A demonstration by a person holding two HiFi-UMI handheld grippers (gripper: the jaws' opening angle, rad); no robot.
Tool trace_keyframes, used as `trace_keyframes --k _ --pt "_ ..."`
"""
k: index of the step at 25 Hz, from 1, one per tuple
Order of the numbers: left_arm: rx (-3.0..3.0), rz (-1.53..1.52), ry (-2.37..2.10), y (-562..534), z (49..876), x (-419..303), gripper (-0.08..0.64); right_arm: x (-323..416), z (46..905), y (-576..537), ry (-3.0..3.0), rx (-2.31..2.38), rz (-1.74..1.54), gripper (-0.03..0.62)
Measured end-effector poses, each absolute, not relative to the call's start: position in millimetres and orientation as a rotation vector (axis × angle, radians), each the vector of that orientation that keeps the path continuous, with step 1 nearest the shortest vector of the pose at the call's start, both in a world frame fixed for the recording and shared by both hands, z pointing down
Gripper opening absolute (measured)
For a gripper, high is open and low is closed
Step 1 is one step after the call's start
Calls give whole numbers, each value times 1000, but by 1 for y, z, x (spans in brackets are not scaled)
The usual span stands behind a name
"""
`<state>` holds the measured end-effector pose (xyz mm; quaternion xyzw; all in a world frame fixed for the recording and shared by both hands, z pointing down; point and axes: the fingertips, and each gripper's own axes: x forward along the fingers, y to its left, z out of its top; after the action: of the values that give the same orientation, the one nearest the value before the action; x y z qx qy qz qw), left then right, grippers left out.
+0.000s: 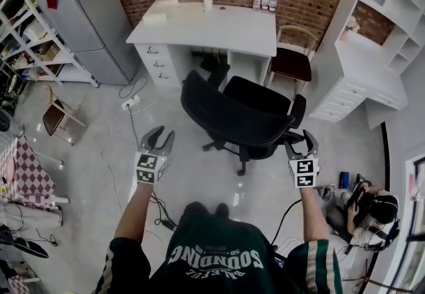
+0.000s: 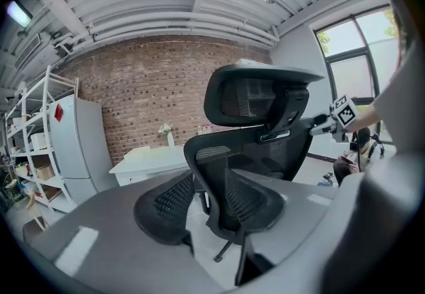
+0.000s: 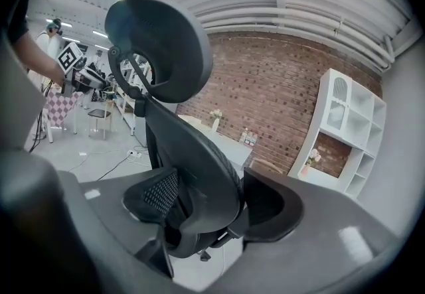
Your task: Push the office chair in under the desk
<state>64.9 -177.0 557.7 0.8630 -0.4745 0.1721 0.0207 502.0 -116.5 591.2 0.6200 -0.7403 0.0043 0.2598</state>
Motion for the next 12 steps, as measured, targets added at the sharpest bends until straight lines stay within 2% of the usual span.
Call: trace_keyframes --k 5,8,12 --pt "2766 631 -1369 -205 565 83 299 525 593 -121 -1997 1619 42 307" --pt "2868 673 -1271 -216 567 90 342 524 595 -117 -2011 1573 47 305" --pt "2920 648 -1195 -244 562 90 357 530 593 -118 -2103 1544 104 313"
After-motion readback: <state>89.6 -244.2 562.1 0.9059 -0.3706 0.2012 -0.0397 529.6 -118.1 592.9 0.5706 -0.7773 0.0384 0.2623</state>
